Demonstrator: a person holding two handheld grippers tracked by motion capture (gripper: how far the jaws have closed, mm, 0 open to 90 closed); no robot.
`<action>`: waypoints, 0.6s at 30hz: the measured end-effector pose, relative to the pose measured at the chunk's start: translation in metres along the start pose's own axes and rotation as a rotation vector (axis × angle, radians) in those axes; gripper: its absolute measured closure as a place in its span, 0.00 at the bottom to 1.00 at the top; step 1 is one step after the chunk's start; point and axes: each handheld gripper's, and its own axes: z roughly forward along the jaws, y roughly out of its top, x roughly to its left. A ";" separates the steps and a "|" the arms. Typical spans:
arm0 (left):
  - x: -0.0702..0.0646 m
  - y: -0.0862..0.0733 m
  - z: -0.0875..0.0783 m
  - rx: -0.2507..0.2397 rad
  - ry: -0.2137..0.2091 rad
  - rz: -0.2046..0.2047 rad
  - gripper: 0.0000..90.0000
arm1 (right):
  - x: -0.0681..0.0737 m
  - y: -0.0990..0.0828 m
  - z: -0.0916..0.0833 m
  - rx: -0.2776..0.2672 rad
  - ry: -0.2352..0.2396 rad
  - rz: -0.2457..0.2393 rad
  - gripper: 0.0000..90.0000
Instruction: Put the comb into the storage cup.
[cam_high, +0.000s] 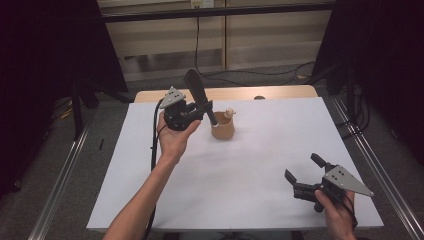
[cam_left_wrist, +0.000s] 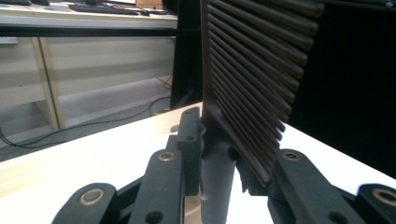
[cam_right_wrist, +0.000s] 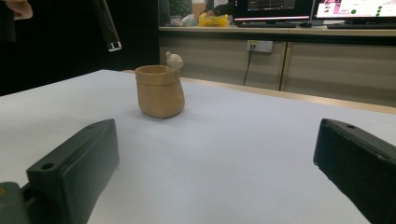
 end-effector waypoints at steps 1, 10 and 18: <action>0.001 0.001 0.002 -0.002 0.002 0.000 0.81 | 0.000 0.000 0.000 0.000 0.004 0.000 0.00; 0.005 0.009 0.012 -0.007 0.013 0.012 0.81 | 0.000 -0.001 0.000 0.000 0.008 0.008 0.00; 0.009 0.010 0.022 -0.003 0.026 0.024 0.81 | 0.000 -0.001 0.000 0.000 0.011 0.013 0.00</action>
